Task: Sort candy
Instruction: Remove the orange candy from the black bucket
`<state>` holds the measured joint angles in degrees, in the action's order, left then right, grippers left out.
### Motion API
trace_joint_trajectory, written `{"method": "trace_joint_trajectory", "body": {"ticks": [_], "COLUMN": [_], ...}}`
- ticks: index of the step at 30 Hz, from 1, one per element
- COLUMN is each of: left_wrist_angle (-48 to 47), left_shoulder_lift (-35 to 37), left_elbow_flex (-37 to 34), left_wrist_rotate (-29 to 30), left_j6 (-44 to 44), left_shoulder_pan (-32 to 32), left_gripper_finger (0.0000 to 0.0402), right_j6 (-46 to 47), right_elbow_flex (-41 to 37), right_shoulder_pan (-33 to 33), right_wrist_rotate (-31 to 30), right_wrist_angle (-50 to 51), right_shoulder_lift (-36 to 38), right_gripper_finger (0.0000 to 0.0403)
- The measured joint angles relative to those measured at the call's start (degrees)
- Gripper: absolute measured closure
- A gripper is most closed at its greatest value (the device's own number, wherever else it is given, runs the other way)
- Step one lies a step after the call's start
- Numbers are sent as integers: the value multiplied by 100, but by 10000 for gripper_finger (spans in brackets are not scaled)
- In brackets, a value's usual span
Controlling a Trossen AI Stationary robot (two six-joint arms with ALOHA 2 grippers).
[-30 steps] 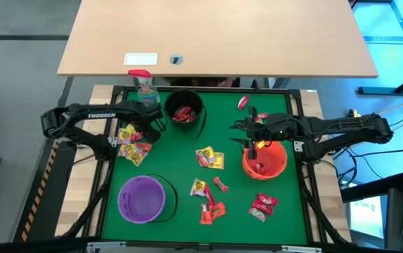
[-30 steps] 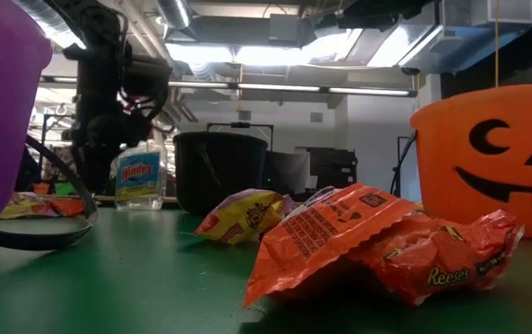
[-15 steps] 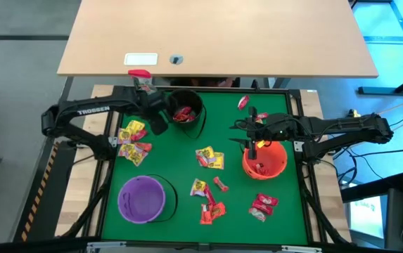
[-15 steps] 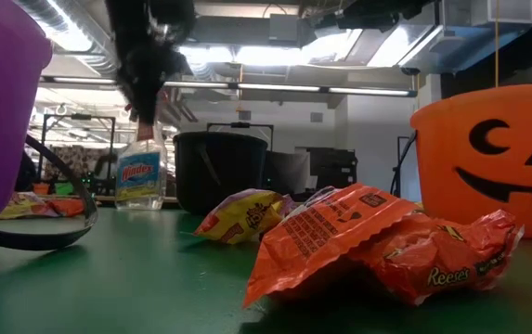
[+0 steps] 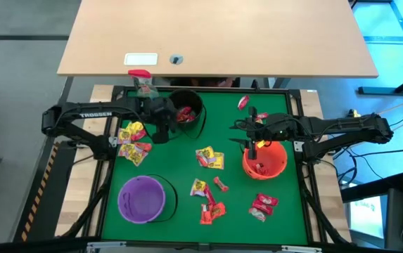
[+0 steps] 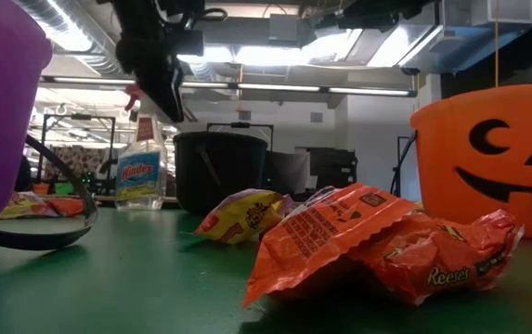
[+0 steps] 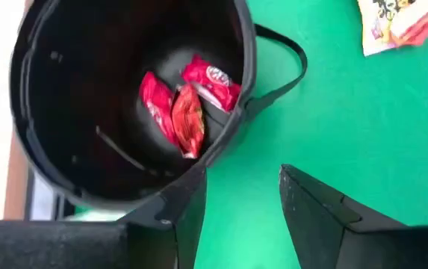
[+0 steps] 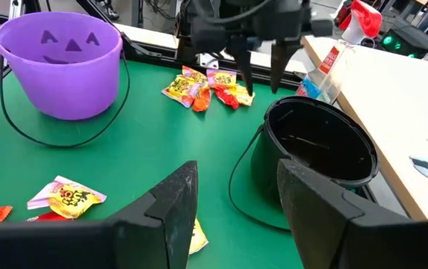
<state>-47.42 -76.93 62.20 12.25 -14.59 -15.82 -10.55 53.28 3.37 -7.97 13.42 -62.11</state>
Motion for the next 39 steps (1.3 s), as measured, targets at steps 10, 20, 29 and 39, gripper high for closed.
{"method": "trace_joint_trajectory", "body": {"ticks": [10,20,29,39], "left_wrist_angle": [628,682,687,689], "left_shoulder_lift": [-20,-838,-1003,-1003], "left_elbow_flex": [-259,-261,-263,-268], "left_wrist_rotate": [-28,-81,640,1645], "left_j6": [-723,-1032,-1151,-1207], "left_shoulder_pan": [-351,-480,-110,535], "left_gripper_finger": [243,248,366,401], "right_j6": [24,120,140,133], "right_elbow_flex": [0,0,2,1], "right_shoulder_pan": [-1,1,1,1], "right_wrist_rotate": [0,4,4,4], "right_wrist_angle": [-1,-5,12,12], "right_shoulder_lift": [0,0,0,0], "right_gripper_finger": [219,219,219,219]}}
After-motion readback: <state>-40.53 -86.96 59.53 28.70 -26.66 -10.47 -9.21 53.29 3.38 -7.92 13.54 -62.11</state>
